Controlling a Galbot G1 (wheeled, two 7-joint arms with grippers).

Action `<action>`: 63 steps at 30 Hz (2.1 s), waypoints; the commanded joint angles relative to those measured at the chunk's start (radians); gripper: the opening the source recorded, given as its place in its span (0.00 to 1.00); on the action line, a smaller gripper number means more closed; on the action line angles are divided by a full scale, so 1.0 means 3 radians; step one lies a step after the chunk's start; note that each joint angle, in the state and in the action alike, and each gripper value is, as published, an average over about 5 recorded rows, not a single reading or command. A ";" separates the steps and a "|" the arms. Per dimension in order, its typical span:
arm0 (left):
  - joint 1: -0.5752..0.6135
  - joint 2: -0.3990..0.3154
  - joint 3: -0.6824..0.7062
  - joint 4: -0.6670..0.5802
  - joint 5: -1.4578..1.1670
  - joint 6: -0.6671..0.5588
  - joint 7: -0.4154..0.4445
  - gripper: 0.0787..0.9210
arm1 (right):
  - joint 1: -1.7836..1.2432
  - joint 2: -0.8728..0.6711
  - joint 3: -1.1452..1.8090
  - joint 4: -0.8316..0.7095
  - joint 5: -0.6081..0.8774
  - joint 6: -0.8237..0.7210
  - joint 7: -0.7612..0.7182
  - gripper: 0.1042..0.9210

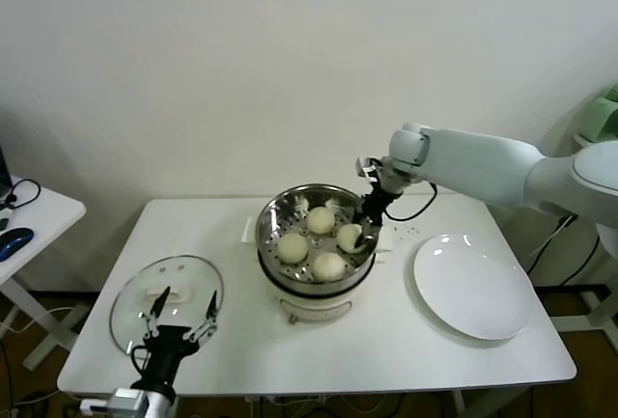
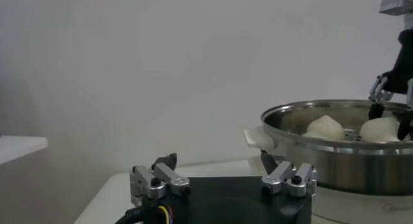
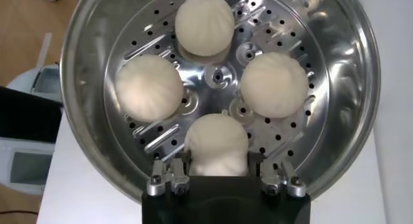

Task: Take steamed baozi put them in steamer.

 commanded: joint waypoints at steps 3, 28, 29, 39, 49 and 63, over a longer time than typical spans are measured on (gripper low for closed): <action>-0.0004 -0.0008 0.0014 0.0020 0.0017 -0.0001 -0.0002 0.88 | -0.0021 0.0054 0.0044 -0.0073 -0.0039 0.0035 0.0014 0.66; -0.0143 -0.0072 -0.0017 0.0056 0.0073 0.0022 -0.0003 0.88 | -0.0243 -0.1116 0.1602 0.0992 -0.0853 0.0223 0.0499 0.88; -0.0147 -0.0076 -0.0021 0.0066 0.0105 0.0008 -0.0004 0.88 | -0.0316 -0.1222 0.1753 0.1072 -0.0925 0.0233 0.0543 0.88; -0.0178 -0.0142 -0.0039 0.0108 0.0173 -0.0083 -0.0002 0.88 | -0.1396 -0.2050 0.3170 0.1720 -0.1171 0.0257 0.0851 0.88; -0.0175 -0.0164 -0.0057 0.0107 0.0402 -0.0331 -0.0041 0.88 | -0.3370 -0.2182 0.5032 0.1968 -0.1233 0.0599 0.1619 0.88; -0.0185 -0.0189 -0.0181 0.0086 0.0240 -0.0399 0.0098 0.88 | -0.5926 -0.0551 0.7560 0.2527 -0.1483 0.1044 0.2099 0.88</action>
